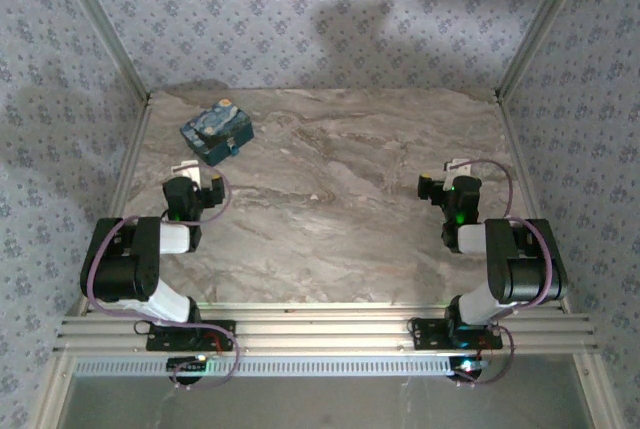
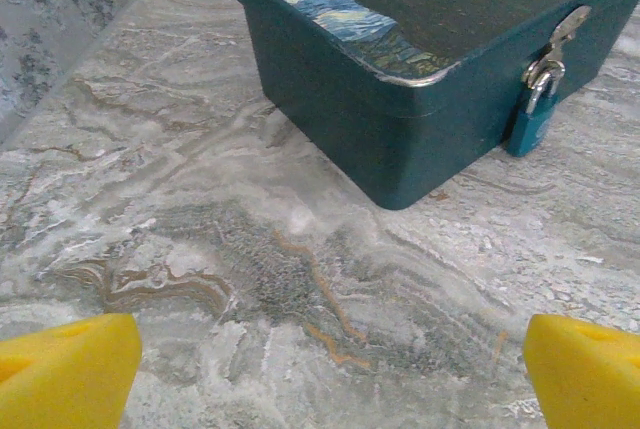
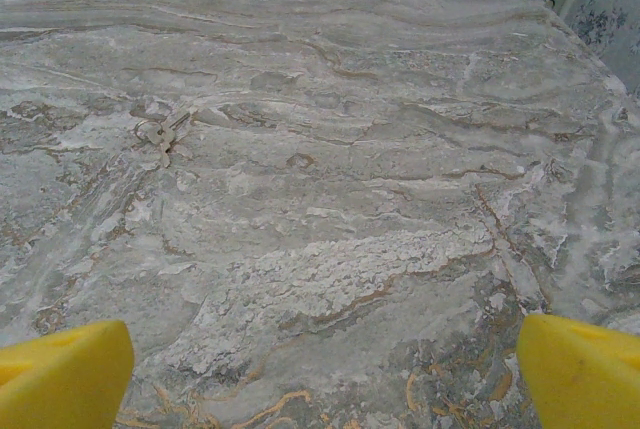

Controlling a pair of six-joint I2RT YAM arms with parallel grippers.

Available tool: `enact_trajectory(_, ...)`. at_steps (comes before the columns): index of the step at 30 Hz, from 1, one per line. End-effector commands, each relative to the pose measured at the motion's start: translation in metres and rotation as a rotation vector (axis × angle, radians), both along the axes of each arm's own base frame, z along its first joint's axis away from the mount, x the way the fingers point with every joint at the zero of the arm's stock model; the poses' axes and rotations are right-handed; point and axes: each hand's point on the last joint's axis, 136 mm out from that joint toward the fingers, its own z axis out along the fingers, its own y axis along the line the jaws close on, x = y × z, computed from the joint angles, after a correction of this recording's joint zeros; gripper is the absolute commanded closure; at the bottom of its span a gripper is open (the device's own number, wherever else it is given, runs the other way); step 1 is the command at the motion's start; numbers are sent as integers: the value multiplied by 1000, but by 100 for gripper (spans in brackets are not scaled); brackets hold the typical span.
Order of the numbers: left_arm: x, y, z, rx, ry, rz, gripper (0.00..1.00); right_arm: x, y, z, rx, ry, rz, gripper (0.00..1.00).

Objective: Unlock a padlock with a key

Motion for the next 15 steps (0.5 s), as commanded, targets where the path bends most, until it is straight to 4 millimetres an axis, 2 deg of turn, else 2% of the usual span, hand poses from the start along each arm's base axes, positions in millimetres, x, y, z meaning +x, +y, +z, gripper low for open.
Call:
enact_trajectory(1,7,-1,13,-29,-42,-15,2,4,-2,2,-2,1,5,0)
enact_trajectory(5,15,10,36,-33,22,49,2,4,-2,1,3,1,8,0)
enact_trajectory(9,29,11,74,-78,59,75,2,4,-3,2,6,0,8,0)
enact_trajectory(11,39,17,91,-146,72,123,2,3,-2,2,11,-2,14,0)
enact_trajectory(15,61,28,103,-371,168,185,2,4,1,5,23,-2,40,0)
